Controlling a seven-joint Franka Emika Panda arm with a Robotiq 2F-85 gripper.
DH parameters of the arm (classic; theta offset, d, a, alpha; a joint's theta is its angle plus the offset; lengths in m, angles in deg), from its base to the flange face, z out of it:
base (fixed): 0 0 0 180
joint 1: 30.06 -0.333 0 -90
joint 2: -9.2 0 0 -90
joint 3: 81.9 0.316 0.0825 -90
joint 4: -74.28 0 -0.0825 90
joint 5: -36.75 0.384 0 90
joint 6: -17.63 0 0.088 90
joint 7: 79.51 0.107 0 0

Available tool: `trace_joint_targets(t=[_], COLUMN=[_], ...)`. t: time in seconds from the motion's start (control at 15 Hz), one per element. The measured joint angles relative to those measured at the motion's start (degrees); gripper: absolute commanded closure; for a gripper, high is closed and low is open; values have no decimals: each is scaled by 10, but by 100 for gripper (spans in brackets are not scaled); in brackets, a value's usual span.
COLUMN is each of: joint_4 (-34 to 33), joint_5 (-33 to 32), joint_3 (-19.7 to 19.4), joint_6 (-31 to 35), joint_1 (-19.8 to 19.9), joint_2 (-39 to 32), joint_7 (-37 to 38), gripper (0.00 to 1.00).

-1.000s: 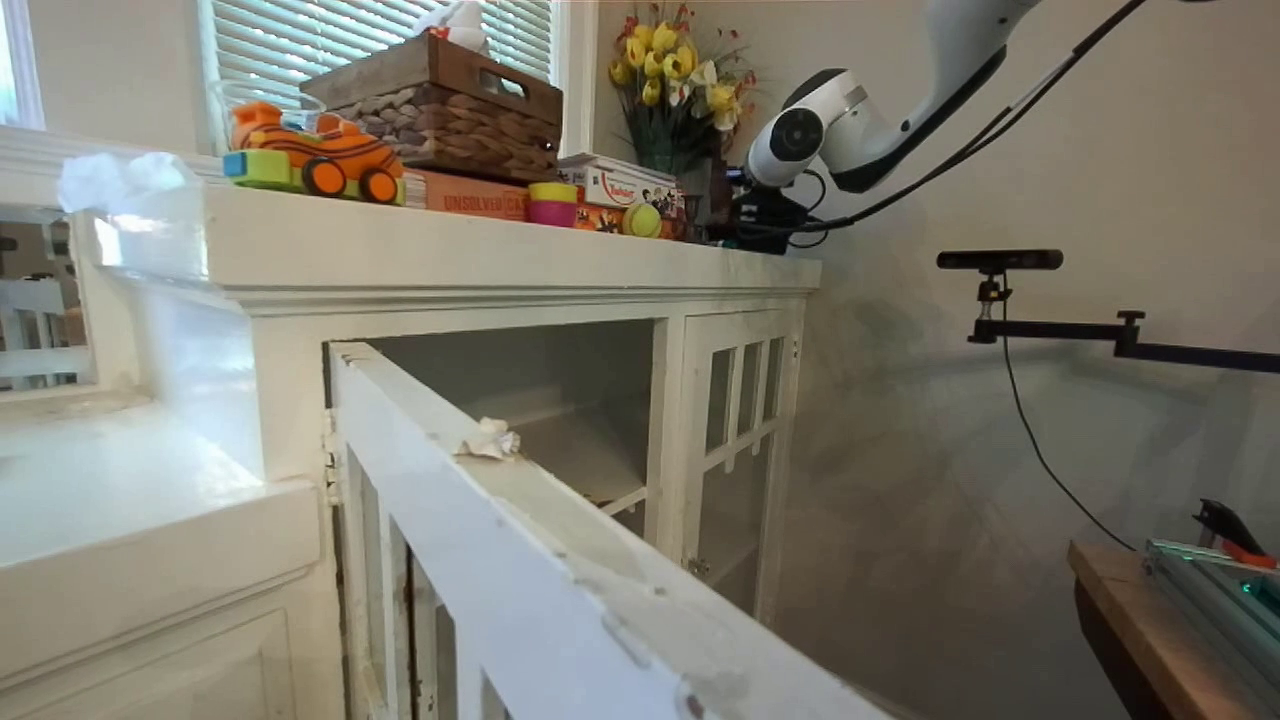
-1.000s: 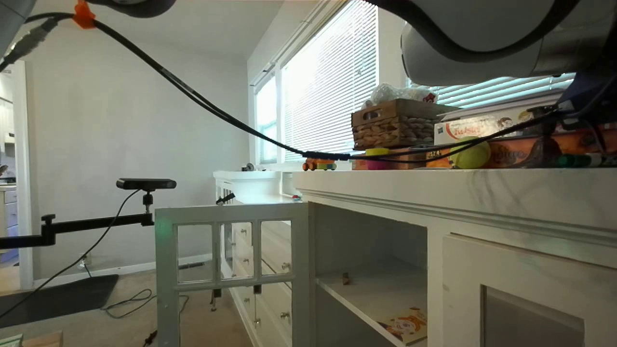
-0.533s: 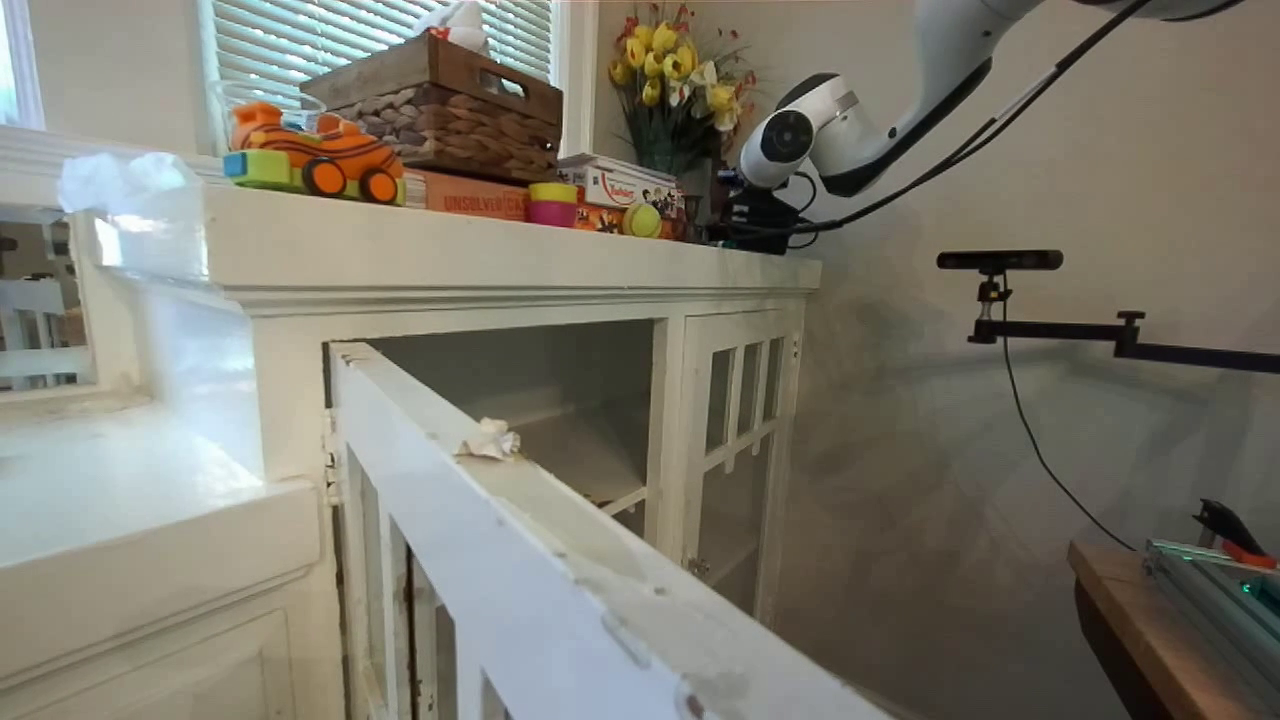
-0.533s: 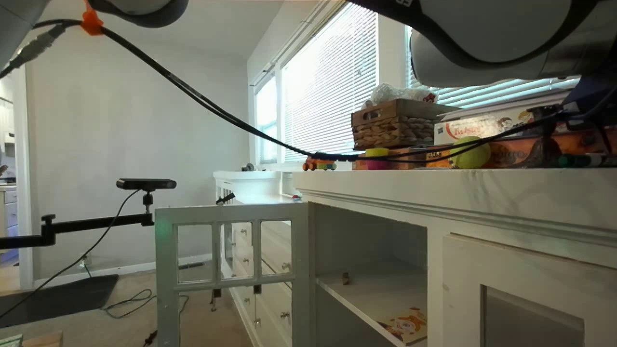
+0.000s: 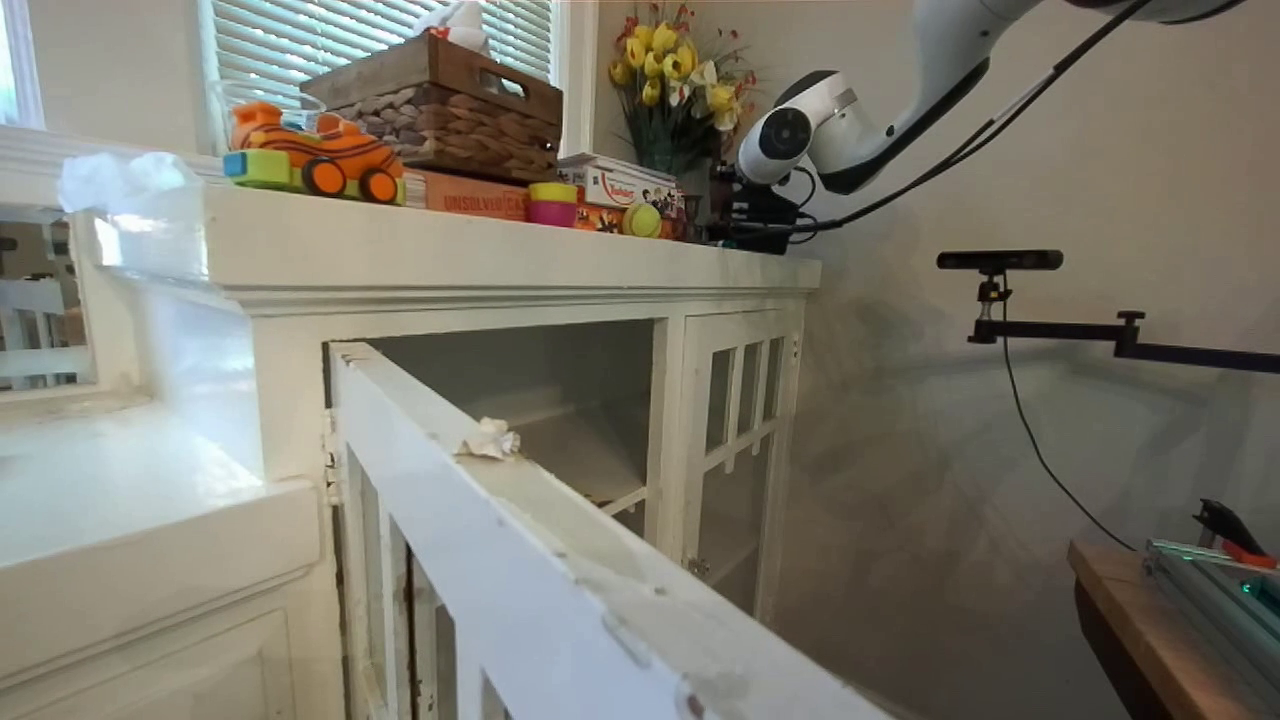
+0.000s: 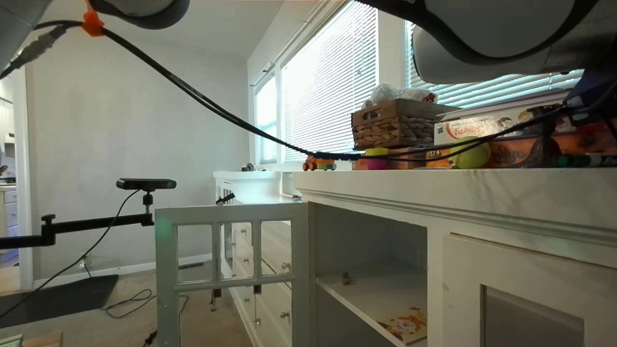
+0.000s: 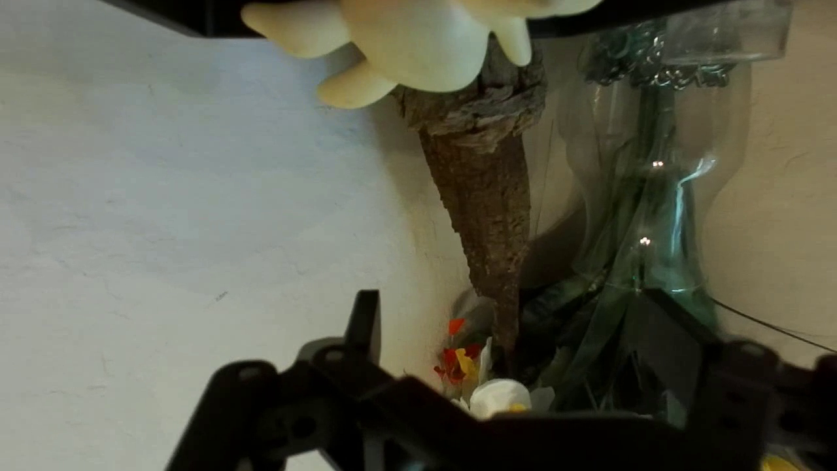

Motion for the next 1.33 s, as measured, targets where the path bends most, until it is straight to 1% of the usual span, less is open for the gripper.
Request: trace_joint_targets(t=[0.13, 0.2, 0.4, 0.53, 0.67, 1.07, 1.13, 1.33], joint_4=[0, 2, 29, 64, 105, 235, 253, 287], joint_5=[0, -1, -25, -65, -112, -266, -277, -274], joint_3=[0, 1, 3, 3, 4, 28, 34, 51], joint_6=[3, 18, 93, 138, 166, 193, 211, 273], joint_1=[-1, -3, -12, -23, -34, -55, -56, -61], joint_2=[3, 8, 43, 83, 130, 267, 286, 331], joint_7=[-8, -10, -12, -11, -10, 14, 16, 2], gripper=[0, 0, 0, 0, 0, 0, 0, 0])
